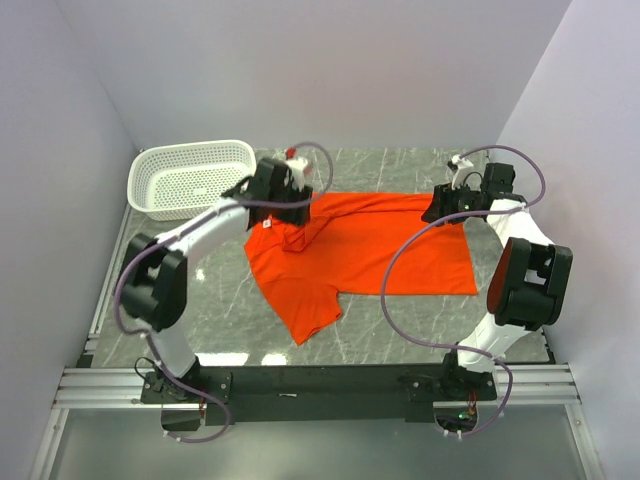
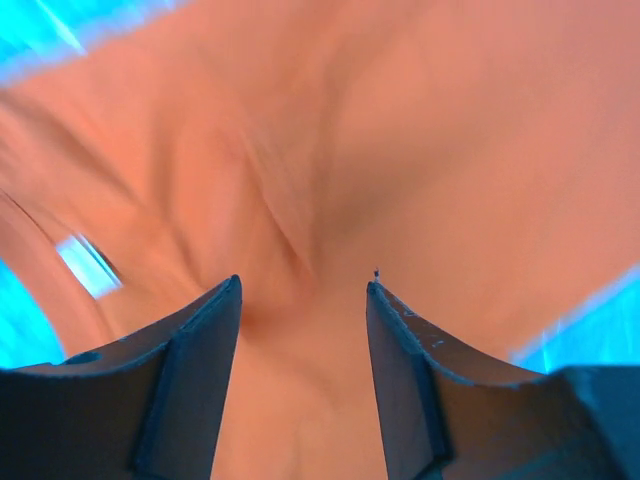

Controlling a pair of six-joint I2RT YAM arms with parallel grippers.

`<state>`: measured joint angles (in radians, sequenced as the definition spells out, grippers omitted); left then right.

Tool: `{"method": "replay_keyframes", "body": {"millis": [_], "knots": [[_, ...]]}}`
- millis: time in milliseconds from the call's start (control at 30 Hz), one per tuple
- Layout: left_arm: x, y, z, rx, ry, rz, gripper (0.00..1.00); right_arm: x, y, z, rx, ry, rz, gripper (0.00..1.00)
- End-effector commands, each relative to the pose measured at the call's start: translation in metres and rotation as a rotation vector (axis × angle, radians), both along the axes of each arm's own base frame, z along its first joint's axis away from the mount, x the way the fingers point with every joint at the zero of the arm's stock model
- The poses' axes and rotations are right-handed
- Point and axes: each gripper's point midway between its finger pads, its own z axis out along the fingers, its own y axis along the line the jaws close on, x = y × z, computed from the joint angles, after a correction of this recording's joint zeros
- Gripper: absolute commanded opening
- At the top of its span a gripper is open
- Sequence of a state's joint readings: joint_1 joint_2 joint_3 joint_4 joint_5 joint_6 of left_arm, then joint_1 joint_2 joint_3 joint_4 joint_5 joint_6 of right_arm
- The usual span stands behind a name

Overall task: Fold and stack the t-shirts
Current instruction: Fold the tshirt

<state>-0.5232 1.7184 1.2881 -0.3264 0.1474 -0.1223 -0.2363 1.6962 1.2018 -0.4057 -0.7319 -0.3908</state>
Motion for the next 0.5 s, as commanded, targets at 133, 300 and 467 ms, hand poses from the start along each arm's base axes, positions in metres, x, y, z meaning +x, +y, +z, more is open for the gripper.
{"method": "replay_keyframes", "body": {"millis": [133, 300, 467], "knots": [[0.072, -0.015, -0.023, -0.006, 0.031, 0.073, 0.59, 0.000, 0.001, 0.012, 0.009, -0.034, 0.010, 0.67], [0.093, -0.020, -0.035, -0.015, 0.064, 0.057, 0.60, 0.000, 0.002, 0.009, 0.015, -0.025, 0.013, 0.67], [0.095, -0.022, -0.052, -0.012, 0.117, 0.027, 0.60, 0.000, 0.001, 0.007, 0.016, -0.019, 0.011, 0.67]]}}
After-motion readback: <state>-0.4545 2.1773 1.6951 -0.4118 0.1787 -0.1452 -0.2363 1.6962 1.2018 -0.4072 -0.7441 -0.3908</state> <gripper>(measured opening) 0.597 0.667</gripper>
